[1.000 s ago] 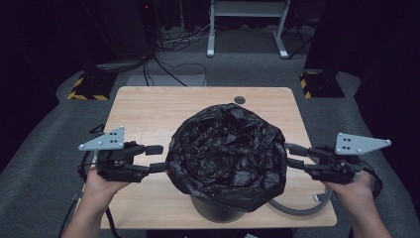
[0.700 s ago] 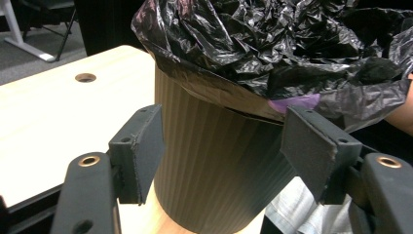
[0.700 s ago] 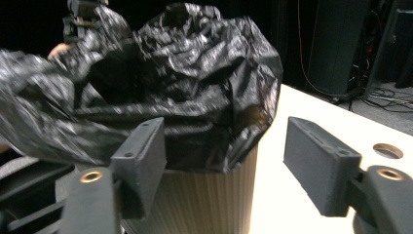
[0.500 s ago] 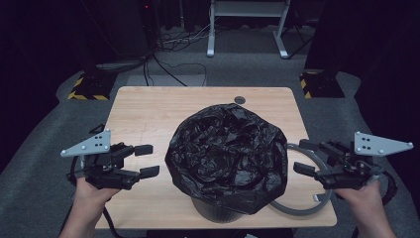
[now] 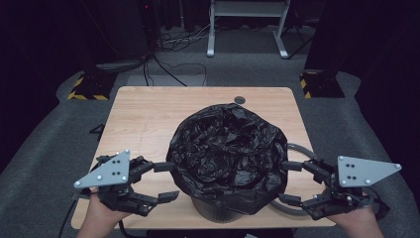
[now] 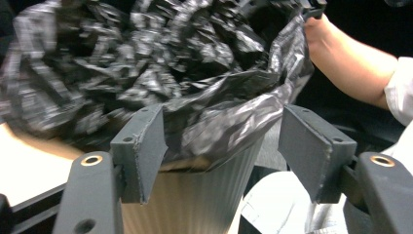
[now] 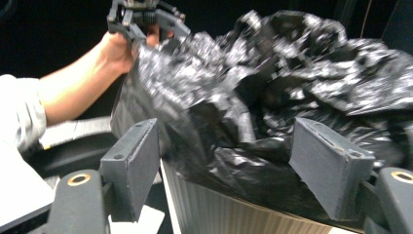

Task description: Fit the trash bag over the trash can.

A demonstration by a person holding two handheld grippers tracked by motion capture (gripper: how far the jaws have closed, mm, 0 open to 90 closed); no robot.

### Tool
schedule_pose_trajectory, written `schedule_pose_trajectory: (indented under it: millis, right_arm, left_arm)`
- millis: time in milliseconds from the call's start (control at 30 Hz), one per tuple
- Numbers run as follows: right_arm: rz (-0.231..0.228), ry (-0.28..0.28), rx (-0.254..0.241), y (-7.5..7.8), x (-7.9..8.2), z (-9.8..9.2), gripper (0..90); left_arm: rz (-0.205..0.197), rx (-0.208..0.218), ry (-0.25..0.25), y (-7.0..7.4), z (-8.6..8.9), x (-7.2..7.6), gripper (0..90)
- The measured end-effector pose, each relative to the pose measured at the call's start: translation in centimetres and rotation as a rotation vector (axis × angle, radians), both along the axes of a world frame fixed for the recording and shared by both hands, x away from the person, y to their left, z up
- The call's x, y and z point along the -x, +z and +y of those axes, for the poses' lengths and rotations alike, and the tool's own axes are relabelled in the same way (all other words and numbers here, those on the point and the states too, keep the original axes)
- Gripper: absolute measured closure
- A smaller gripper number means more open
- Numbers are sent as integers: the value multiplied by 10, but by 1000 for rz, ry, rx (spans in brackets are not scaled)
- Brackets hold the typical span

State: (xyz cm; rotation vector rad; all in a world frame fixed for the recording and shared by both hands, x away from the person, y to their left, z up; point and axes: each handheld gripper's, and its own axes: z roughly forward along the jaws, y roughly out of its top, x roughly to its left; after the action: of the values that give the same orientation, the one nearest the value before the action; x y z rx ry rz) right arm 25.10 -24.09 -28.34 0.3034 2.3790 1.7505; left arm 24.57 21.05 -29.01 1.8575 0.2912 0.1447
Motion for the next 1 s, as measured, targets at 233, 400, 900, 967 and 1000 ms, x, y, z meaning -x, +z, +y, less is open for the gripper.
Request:
schedule_pose_trajectory:
  millis: [233, 400, 900, 967, 1000]
  right_arm:
    - [-84, -12, 18, -2, 6, 1, 523]
    - [-119, -30, 42, 1, 12, 0, 715]
    - [-40, -1, 75, -18, 10, -6, 828]
    - [-30, 6, 75, -21, 10, -6, 838]
    - [-26, 8, 75, -22, 10, -6, 842]
  left_arm:
    - [-37, -34, 10, -4, -5, 3, 521]
    - [-35, -51, 22, -6, -5, 3, 637]
    - [10, -41, 25, -17, -2, -3, 877]
    - [6, -45, 22, -18, -2, -3, 887]
    - [6, -45, 22, -18, -2, -3, 891]
